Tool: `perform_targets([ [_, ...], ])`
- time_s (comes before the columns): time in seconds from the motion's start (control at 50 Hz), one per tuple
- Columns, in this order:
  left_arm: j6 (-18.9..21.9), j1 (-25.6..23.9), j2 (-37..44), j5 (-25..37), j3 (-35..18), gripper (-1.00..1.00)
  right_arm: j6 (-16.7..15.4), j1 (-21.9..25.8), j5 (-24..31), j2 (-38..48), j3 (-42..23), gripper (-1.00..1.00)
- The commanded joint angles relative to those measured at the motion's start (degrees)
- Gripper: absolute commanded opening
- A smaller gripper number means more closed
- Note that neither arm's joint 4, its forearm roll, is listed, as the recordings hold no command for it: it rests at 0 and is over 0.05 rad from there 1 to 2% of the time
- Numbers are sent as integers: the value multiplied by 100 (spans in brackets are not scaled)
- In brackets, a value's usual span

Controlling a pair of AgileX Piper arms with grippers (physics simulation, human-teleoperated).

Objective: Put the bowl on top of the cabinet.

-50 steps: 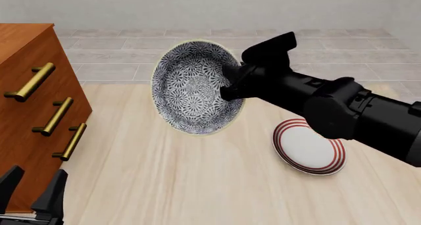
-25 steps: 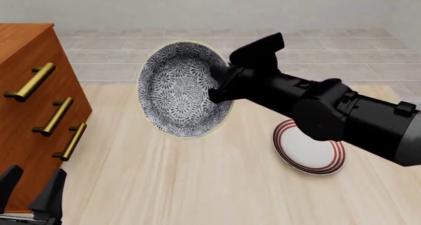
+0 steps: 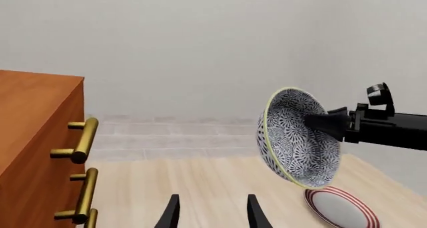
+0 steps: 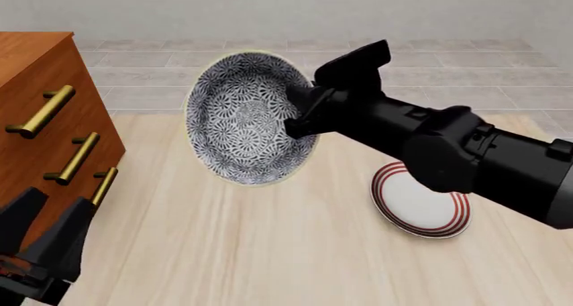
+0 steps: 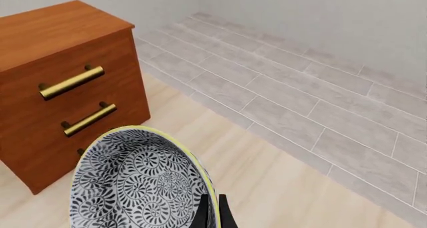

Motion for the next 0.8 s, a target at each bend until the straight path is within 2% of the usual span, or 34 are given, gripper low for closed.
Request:
perform_targets([
  [0.02, -430, -655, 802, -716, -270, 100, -24, -14, -42, -86, 4, -100],
  [0.14, -376, -1036, 1284, -1051, -396, 100, -68, -34, -31, -111, -10, -100],
  [0.2, -737, -1126, 1350, -1233, -417, 100, -70, -35, -7, -137, -35, -100],
  [0.24, -618, -1265, 1489, -1264, -514, 100, -82, -27, -13, -140, -31, -100],
  [0.32, -693, -1404, 1604, -1332, -609, 100, -92, -16, -21, -141, -26, -100],
  [0.5, -612, -1505, 2017, -1474, -823, 100, -138, -23, -49, -147, 10, -100],
  [0.8, -703, -1627, 2524, -1822, -985, 100, -169, 14, -64, -199, 40, -100],
])
